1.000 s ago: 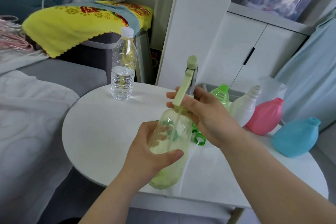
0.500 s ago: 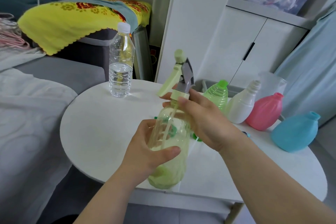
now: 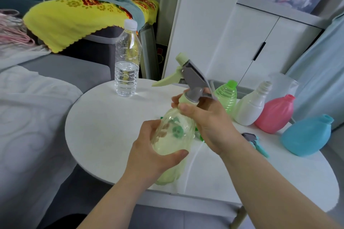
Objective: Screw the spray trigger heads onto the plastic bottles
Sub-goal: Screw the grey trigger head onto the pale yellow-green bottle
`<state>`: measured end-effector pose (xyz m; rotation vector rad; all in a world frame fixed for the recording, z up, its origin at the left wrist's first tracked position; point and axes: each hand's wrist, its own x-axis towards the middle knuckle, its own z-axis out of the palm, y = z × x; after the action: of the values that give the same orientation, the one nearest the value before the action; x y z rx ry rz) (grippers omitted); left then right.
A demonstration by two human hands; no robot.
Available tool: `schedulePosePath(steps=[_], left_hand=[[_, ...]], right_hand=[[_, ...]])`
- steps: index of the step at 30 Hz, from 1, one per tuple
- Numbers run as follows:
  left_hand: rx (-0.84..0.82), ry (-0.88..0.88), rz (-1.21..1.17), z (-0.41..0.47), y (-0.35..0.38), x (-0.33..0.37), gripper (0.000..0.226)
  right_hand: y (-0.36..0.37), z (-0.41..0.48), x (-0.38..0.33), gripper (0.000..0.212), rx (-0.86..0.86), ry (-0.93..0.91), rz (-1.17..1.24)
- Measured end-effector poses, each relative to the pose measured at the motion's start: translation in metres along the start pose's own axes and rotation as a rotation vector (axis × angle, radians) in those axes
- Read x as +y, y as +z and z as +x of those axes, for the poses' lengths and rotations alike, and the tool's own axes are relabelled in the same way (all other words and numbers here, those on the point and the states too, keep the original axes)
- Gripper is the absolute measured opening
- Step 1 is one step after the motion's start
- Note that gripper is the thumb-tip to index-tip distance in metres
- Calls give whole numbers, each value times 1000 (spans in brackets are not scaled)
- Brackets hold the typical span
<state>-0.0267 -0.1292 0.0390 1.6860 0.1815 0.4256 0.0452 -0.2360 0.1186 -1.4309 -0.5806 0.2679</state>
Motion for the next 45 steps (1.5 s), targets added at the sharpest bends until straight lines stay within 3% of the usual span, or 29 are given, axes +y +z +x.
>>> schedulePosePath(steps=[6,14,17,20,23,28,34,41,43,45], left_hand=[[3,34,28,-2,2,-2,63],[-2,30,57,0,10,-7,69],[-187,51,72,0,-2,-8,81],[-329,35,23,1,-16,-5,75],[-240,57,55,1,-16,-4,72],[-7,89,186,0,10,-5,85],[-241,51,67,9,0,-6,74],[130,127,400,-4,22,-2,84],[49,110,345,-2,16,-3,84],[-143,69,168,3,5,-5,83]], right_hand=[[-17,-1,-17,25,-235,132,-8],[-20,-4,-8,23,-121,94,-114],[-18,-5,-11,23,-182,105,-136],[-13,-6,-13,25,-281,130,-143],[-10,-9,-12,23,-246,119,-169],[-10,-10,-10,23,-108,44,-222],[-12,-9,-6,22,-62,46,-218],[-14,-9,-4,20,-70,36,-164],[-13,-10,-2,20,-55,32,-163],[-13,-9,-4,19,-72,54,-170]])
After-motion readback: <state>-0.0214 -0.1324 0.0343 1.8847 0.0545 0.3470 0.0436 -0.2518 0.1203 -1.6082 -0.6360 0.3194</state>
